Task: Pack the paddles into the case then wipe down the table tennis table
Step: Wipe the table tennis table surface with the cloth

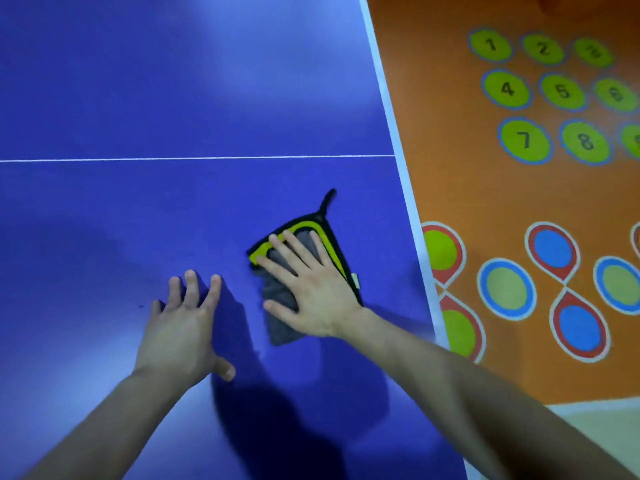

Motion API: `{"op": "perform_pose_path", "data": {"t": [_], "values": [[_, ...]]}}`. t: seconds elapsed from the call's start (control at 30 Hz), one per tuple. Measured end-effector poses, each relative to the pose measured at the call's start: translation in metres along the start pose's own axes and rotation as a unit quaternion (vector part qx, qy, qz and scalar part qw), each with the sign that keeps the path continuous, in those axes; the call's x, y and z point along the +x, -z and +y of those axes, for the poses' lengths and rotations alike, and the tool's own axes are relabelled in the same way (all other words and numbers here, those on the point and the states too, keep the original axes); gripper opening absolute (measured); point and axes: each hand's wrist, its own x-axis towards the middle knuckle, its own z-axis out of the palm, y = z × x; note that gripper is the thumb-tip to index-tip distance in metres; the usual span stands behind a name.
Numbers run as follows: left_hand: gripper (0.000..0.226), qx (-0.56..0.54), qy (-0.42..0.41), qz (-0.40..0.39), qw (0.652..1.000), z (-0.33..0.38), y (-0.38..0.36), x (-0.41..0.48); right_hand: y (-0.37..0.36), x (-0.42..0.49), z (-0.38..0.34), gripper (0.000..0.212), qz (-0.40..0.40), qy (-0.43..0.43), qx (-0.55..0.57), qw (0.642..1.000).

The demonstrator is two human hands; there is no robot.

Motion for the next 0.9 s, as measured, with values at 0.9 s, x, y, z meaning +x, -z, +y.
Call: {"op": "perform_pose_path", "data": {"t": [0.9], "values": [[0.161,-0.074,0.041,0.000,0.996,-0.117,-0.007,-0.033,0.006,0.112,0.065,0.077,0.071,-0.332,0.007,0.941]]}}
